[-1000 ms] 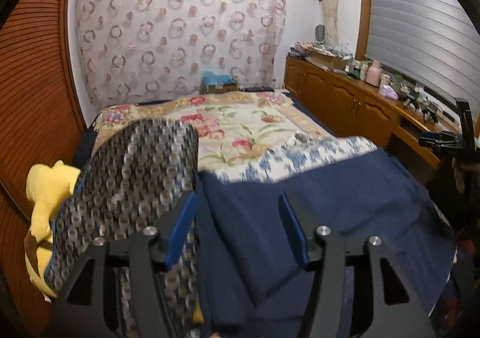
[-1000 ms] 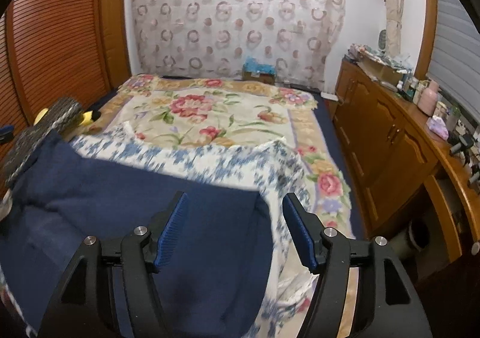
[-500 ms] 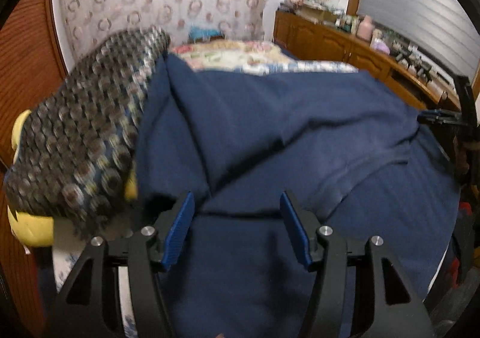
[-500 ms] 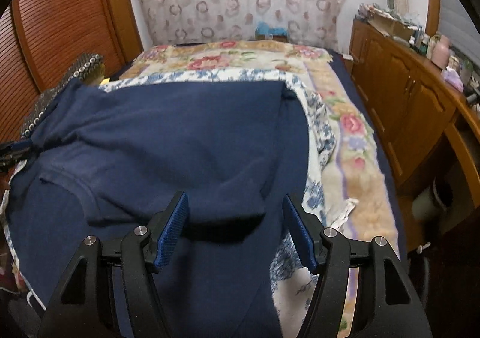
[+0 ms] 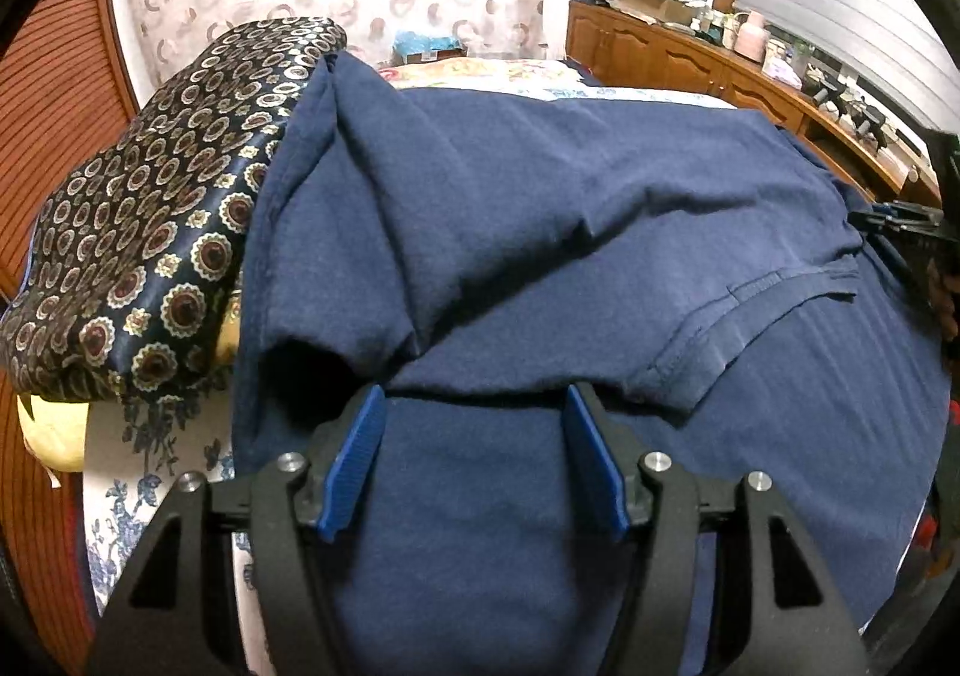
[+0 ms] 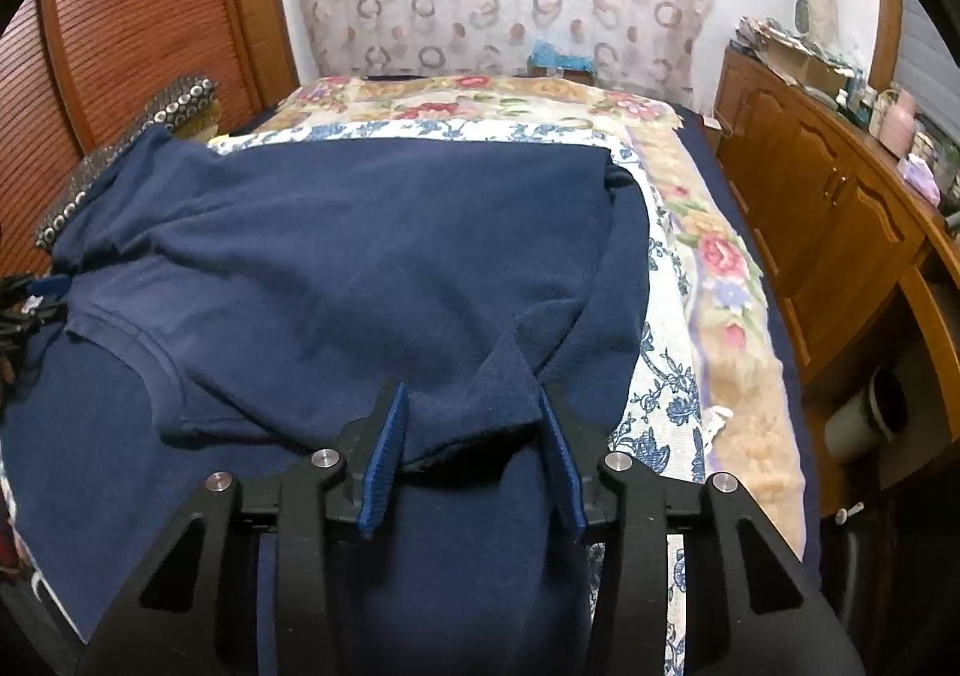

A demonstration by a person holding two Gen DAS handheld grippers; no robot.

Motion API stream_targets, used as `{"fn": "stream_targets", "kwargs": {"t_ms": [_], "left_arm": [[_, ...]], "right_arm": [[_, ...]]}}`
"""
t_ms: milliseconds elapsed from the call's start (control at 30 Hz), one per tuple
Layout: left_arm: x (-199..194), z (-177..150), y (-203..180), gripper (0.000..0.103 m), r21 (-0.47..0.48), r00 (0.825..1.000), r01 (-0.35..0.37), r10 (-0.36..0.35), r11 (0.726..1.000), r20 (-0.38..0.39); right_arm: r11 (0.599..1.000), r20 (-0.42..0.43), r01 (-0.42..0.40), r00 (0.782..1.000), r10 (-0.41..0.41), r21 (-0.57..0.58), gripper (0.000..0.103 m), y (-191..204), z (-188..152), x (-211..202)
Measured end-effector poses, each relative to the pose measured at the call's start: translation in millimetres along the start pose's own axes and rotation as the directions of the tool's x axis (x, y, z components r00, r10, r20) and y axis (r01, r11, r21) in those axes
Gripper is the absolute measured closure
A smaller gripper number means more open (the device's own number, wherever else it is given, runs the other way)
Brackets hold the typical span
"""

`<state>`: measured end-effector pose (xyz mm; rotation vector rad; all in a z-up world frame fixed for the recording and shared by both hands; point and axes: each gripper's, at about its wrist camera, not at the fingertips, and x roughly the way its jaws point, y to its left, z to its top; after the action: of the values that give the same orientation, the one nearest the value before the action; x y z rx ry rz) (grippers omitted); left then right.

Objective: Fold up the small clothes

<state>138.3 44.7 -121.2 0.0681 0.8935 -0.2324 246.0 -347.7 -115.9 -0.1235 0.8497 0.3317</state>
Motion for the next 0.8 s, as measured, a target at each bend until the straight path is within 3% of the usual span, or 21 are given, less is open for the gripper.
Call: {"fn": "stream_targets", "kwargs": {"t_ms": [133, 233, 367, 567, 600, 700, 767, 800], "left_arm": [[0.3, 1.7, 1.8, 0.041, -0.011, 1.000, 0.006, -0.006, 1.000, -0.004], [-4.4, 1.8, 14.0, 0.042, -0.083, 0.999, 0.034, -0.034, 0.996, 0.009], [-4.5, 4.3, 30.4, 0.042, -0.175, 0.999, -0.030, 0.034, 0.984, 0.023], [-8.8, 9.8, 43.1, 0.042, -0.212, 0.998, -0.015, 0.029, 0.977, 0.061], [-10.2, 11.9, 42.6, 0.043, -0.207, 0.997, -0.005, 0.021, 0.978, 0.074], [-14.6, 11.4, 42.4, 0.062, -0.192, 0.994, 0.007, 0.014, 0.981, 0.106], [-15.3, 14.7, 45.0, 0.069, -0.192, 0.994, -0.005, 0.027, 0.981, 0.110], [-14.3, 15.4, 47.3, 0.071, -0.196, 0.994, -0.009, 0.030, 0.981, 0.103]], "right_arm": [[1.000, -0.007, -0.001, 1.000, 0.002, 0.015, 0.059, -3.6, -0.5, 1.7], [1.000, -0.010, 0.004, 1.000, -0.004, 0.016, 0.059, -4.5, -1.2, 2.1], [1.000, -0.013, 0.026, 1.000, -0.026, -0.003, 0.058, -0.4, 0.1, 3.3], [1.000, -0.011, 0.020, 1.000, -0.020, 0.005, 0.058, 0.2, -0.3, 4.0], [1.000, -0.011, 0.020, 1.000, -0.020, 0.005, 0.058, 0.5, 0.2, 4.3], [1.000, -0.009, 0.022, 1.000, -0.022, 0.006, 0.059, -0.3, 0.1, 3.8], [1.000, -0.003, 0.026, 1.000, -0.026, 0.011, 0.064, -1.8, -0.4, 2.5], [0.999, 0.001, 0.035, 0.999, -0.035, 0.016, 0.071, -2.9, -0.1, 1.5]]}}
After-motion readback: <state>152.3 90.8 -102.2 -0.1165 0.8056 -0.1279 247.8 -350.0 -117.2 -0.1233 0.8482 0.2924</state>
